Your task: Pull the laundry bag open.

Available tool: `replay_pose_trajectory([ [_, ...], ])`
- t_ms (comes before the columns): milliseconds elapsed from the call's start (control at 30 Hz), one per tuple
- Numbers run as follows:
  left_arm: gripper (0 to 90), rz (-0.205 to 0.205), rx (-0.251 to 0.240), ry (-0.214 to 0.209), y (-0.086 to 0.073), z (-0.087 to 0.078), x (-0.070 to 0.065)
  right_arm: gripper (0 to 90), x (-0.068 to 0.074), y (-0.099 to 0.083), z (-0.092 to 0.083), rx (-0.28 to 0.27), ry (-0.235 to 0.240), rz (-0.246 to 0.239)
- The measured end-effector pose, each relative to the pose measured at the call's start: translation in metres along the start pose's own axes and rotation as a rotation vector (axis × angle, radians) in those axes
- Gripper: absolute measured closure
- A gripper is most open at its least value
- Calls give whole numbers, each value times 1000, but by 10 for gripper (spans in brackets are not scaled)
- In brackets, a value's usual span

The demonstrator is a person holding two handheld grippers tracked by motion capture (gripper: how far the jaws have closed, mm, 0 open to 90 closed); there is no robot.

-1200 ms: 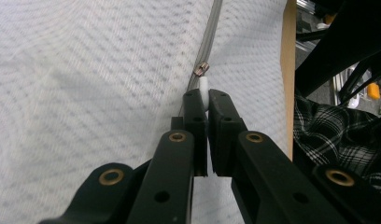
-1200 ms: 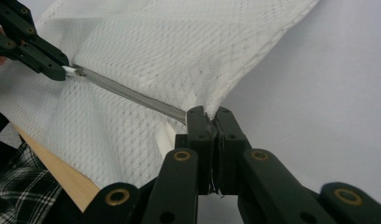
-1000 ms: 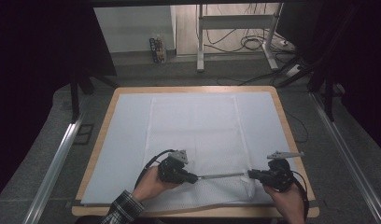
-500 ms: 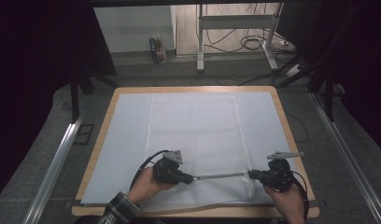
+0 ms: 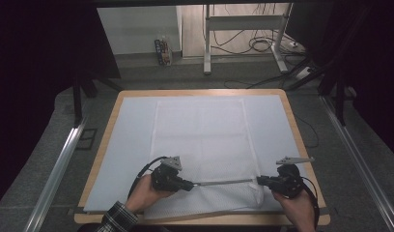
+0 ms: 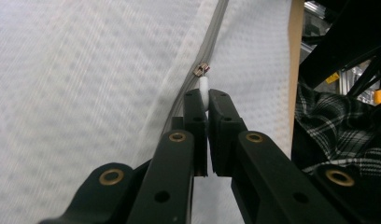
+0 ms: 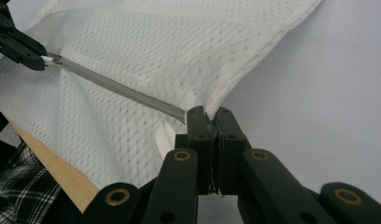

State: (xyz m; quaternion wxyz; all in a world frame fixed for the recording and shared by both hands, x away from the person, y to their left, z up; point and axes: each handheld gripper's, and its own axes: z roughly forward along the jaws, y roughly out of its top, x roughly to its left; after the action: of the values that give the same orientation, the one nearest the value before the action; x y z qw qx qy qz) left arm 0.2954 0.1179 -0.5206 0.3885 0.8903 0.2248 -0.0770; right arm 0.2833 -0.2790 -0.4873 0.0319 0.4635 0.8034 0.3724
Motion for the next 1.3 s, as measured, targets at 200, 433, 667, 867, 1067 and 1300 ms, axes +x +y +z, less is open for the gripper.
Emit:
replay_pose_trajectory([
  [200,877,-25,0,17,-11,-10,2,862,-2,-1,-2,-4,-1,8],
  [433,877,-38,1,30,-19,-17,3,862,-1,-1,-1,-6,6,6],
  [667,876,-53,0,38,-28,-24,4,862,-1,-1,0,-5,6,7],
  [867,876,-69,-3,49,-38,-32,5,862,-2,-1,-1,-3,0,5],
  [1067,876,-64,-16,50,-44,-41,5,862,-2,-1,0,-5,7,9],
  [1300,876,-76,-18,64,-48,-46,5,862,0,0,0,-1,8,2],
])
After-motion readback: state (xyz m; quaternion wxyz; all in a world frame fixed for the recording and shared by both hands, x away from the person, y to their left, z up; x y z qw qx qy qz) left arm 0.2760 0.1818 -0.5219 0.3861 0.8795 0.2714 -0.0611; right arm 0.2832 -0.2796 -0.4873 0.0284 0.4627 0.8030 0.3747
